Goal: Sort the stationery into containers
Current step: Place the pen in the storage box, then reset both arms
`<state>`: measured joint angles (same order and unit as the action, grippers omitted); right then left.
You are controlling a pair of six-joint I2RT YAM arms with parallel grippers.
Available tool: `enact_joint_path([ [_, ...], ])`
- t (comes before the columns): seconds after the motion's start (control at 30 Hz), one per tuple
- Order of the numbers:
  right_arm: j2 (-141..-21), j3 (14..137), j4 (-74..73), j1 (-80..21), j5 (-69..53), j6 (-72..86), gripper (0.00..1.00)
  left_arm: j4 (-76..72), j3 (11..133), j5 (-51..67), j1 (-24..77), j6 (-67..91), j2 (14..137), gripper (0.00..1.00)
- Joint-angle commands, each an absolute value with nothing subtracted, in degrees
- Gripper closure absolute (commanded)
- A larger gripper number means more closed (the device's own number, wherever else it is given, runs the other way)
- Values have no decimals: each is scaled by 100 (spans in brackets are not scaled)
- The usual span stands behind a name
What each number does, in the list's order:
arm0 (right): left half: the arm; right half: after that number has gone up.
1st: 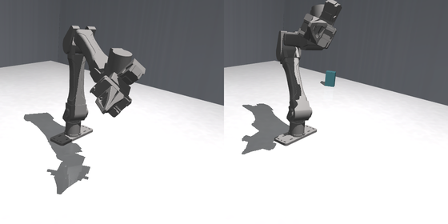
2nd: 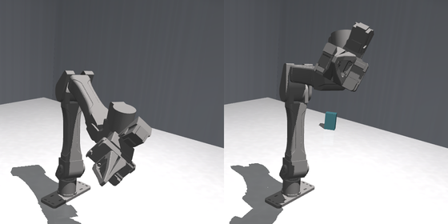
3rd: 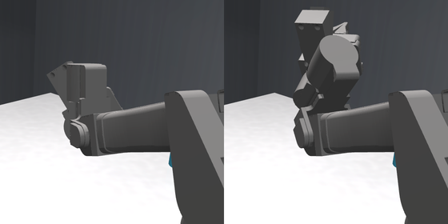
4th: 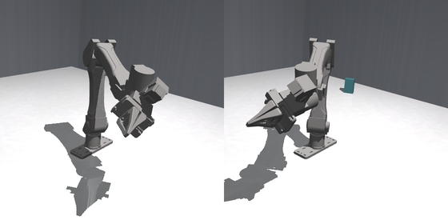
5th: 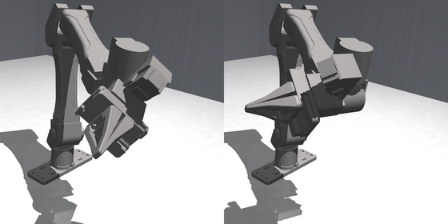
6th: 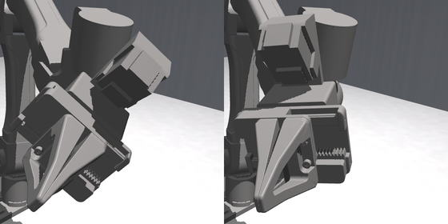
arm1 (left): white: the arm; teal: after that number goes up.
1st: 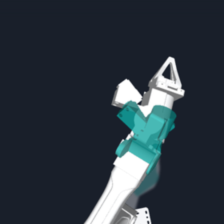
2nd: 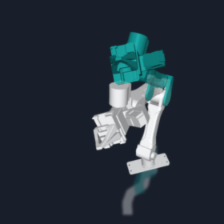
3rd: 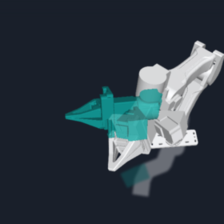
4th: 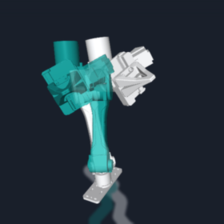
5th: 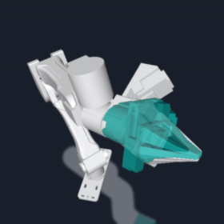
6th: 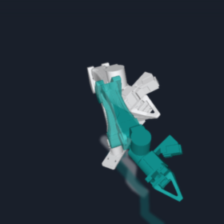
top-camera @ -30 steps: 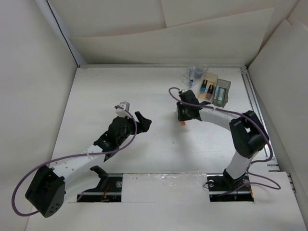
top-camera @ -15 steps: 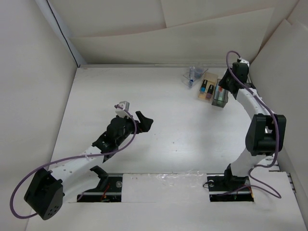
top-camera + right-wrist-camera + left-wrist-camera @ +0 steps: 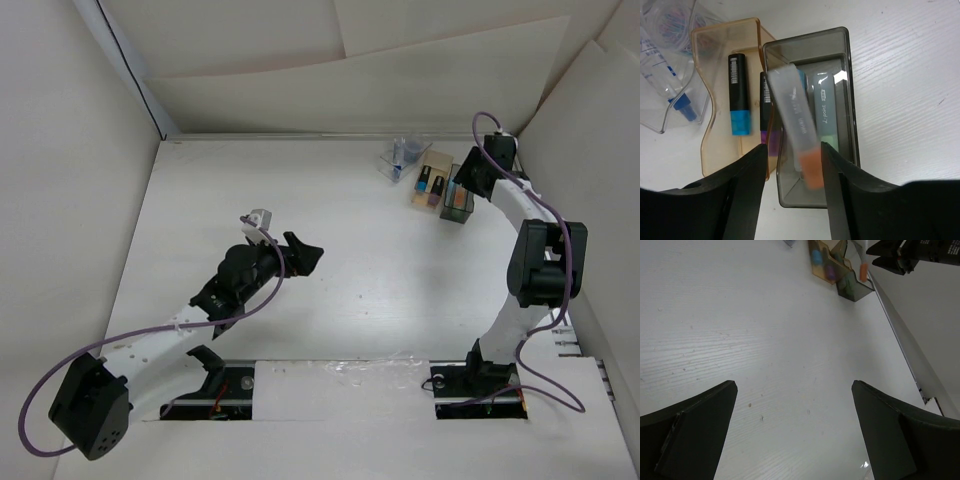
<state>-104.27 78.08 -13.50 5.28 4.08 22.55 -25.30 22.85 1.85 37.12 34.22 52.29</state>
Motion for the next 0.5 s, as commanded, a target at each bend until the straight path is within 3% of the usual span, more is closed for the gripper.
enact_joint_path([
  [0.0,-10397,8147,-1222,580,361,2294,46,-2936,2215,457,3727,3270,5037,0],
  [0.1,-10337,8147,-1283,580,308,2355,39,-2883,2163,457,3727,3270,4958,0],
  [0.33,-9292,7340,-897,440,202,2531,36,-2681,2101,396,3727,3462,4387,0],
  [0.47,-8378,6778,-782,-218,597,2470,36,-2522,2171,396,3727,3585,3913,0],
])
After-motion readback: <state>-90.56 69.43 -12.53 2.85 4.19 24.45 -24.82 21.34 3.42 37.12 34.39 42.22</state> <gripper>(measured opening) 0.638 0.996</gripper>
